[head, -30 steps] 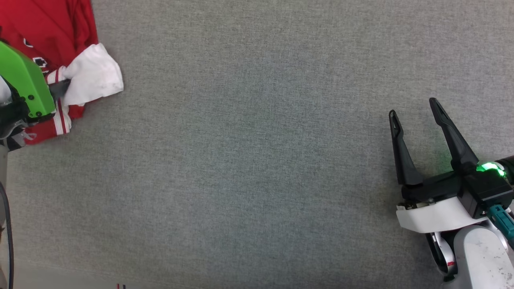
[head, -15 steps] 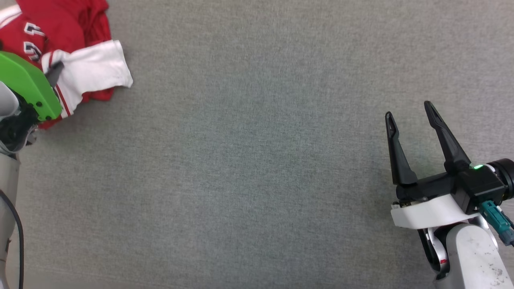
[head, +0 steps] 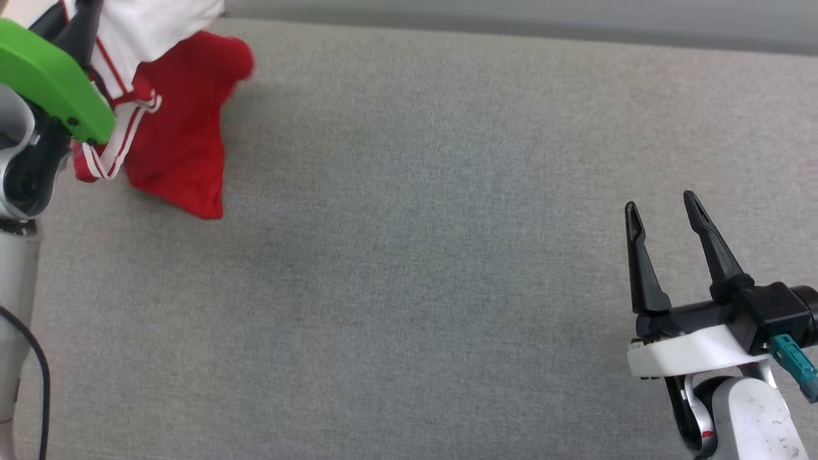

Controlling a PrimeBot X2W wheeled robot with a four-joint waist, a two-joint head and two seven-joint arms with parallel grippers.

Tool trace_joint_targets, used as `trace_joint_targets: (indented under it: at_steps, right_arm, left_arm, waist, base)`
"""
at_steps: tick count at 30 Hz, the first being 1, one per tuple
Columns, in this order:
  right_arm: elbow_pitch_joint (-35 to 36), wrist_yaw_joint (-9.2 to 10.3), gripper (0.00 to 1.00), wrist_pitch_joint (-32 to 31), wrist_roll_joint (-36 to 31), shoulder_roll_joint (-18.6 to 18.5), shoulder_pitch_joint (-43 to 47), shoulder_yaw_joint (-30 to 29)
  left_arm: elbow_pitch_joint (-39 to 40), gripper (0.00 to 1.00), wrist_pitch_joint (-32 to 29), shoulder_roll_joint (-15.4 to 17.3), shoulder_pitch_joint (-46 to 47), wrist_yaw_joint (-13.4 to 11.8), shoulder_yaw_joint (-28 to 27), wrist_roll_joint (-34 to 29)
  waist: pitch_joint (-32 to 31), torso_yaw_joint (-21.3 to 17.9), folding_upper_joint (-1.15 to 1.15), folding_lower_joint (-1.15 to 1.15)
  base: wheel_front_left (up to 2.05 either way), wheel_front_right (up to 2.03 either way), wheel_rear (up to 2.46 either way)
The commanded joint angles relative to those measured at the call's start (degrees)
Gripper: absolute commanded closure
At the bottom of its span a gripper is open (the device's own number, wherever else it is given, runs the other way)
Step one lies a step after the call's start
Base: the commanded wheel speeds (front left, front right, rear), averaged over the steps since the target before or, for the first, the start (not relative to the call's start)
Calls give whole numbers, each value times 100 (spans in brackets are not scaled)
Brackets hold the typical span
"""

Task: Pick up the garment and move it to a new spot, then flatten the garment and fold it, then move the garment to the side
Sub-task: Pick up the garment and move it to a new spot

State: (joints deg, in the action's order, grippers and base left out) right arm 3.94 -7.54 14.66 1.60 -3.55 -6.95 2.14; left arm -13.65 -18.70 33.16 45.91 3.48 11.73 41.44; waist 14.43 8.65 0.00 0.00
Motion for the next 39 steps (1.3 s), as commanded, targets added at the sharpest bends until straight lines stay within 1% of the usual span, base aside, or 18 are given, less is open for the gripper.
trace_joint_targets:
  at_steps: [1, 6, 10, 14, 17, 21, 23, 26, 29, 32, 36, 39]
  right_arm:
    - [-10, 5, 0, 32, 36, 35, 69, -24]
    - [1, 5, 0, 33, 94, 59, 163, -144]
    - [17, 5, 0, 33, 203, 65, 209, -239]
    - [22, 5, 0, 33, 311, 66, 227, -273]
    - [19, 5, 0, 33, 387, 66, 221, -278]
    - [14, 5, 0, 33, 460, 67, 228, -309]
    - [1, 5, 0, 33, 485, 67, 239, -331]
    - [-10, 5, 0, 33, 513, 67, 263, -398]
    - [-26, 5, 0, 33, 522, 67, 315, -498]
    - [-15, 5, 0, 33, 544, 67, 303, -580]
    - [-21, 5, 0, 33, 547, 67, 309, -597]
    - [-25, 5, 0, 34, 545, 67, 323, -608]
  left_arm:
    - [189, 100, 33, -47, 40, -62, 36, -59]
    - [751, 100, 89, -341, 339, -262, 207, -211]
    - [920, 100, 244, -711, 740, -357, 413, -357]
    - [726, 100, 460, -1072, 1250, -369, 606, -509]
    - [409, 100, 665, -1358, 1617, -330, 738, -582]
    - [8, 100, 926, -1715, 1883, -249, 937, -647]
    - [-175, 100, 1097, -1908, 1875, -226, 1029, -655]
    - [-464, 100, 1307, -2206, 1638, -192, 1228, -644]
    - [-778, 100, 1603, -2506, 1185, -259, 1416, -663]
    - [-1155, 100, 1926, -2769, 600, -316, 1717, -703]
    - [-1747, 100, 2193, -2946, -250, -354, 2277, -766]
    - [-2156, 100, 2219, -3000, -769, -359, 2677, -735]
  waist:
    - [-439, -115, 0, 0]
    - [-671, -270, 0, 0]
    - [-774, -443, 0, 0]
    - [-796, -657, 0, 0]
    - [-786, -855, 0, 0]
    - [-753, -1091, 0, 0]
    - [-750, -1208, 0, 0]
    - [-754, -1364, 0, 0]
    - [-811, -1472, 0, 0]
    - [-784, -1570, 0, 0]
    - [-800, -1640, 0, 0]
    - [-810, -1660, 0, 0]
  base:
    - [0, 0, 0]
    - [0, 0, 0]
    - [0, 0, 0]
    - [0, 0, 0]
    - [0, 0, 0]
    - [0, 0, 0]
    - [0, 0, 0]
    - [0, 0, 0]
    - [0, 0, 0]
    - [0, 0, 0]
    - [0, 0, 0]
    - [0, 0, 0]
